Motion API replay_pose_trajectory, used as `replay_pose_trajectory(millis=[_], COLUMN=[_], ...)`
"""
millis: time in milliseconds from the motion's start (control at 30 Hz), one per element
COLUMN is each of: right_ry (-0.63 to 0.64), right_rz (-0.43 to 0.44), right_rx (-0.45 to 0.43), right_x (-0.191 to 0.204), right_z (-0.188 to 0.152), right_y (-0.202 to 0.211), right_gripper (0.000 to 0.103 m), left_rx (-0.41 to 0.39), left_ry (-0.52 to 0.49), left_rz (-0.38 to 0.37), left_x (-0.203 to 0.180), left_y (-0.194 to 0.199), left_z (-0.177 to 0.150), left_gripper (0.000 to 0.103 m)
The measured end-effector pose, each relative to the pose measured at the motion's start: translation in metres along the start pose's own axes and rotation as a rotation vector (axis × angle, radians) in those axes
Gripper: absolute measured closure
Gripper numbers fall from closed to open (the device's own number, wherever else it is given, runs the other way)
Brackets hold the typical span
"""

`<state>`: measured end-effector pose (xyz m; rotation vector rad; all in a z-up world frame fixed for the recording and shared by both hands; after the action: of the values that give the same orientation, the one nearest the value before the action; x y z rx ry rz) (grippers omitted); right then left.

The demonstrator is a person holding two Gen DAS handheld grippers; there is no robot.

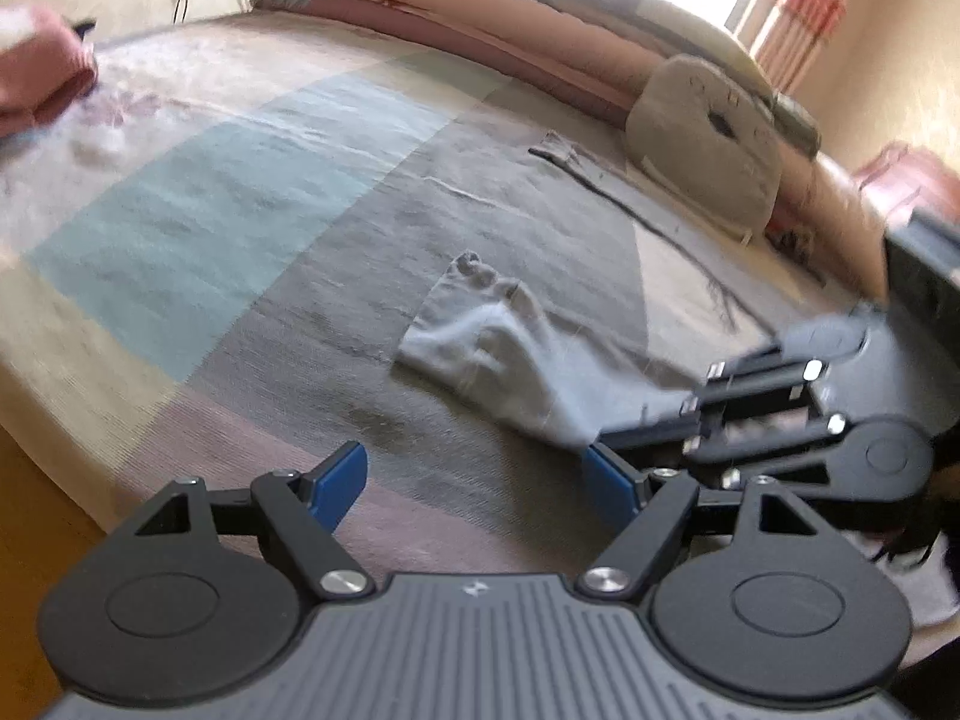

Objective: Fold clothes

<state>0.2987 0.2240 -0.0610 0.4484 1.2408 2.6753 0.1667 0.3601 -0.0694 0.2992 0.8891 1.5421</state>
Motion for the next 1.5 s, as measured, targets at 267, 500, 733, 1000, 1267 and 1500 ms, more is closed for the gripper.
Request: replay_pose_trajectory(millis=[267, 500, 733, 1000, 1267, 1500], right_ry=[-0.193, -0.363, -0.476, -0.487, -0.493, -0.526], right_rz=[0.014, -0.069, -0.109, -0.125, -0.125, -0.139], right_rx=[-0.057, -0.173, -0.205, -0.222, -0.234, -0.230], right_x=[-0.023, -0.034, -0.031, -0.027, -0.022, -0.022], right_z=[-0.012, -0.045, -0.075, -0.085, -0.096, -0.110], right_y=[0.037, 0.087, 0.101, 0.110, 0.120, 0.125], right_gripper=[0.085, 0.079, 0.073, 0.068, 0.064, 0.063], left_rx=[0.008, -0.062, -0.101, -0.116, -0.013, -0.094], left_ry=[0.344, 0.520, 0.507, 0.516, 0.405, 0.405], left_rz=[-0.244, -0.316, -0.305, -0.296, -0.383, -0.317], left_x=[0.027, 0.053, 0.057, 0.061, 0.043, 0.048], left_y=[-0.040, -0.062, -0.083, -0.088, -0.089, -0.107], left_z=[-0.004, 0.003, 0.023, 0.036, 0.026, 0.041], left_gripper=[0.025, 0.025, 0.025, 0.026, 0.029, 0.065])
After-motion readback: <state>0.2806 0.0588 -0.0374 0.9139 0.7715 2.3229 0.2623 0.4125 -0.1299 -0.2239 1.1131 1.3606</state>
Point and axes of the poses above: each gripper's, at about its wrist camera, not at the fingertips, and y roughly against the way its jaws point, x to its left, z to its top, the point moved 3 cm from there along -y, roughly the way its jaws point, and after that the axes turned 6 degrees about -y, right-handed, at the moved point
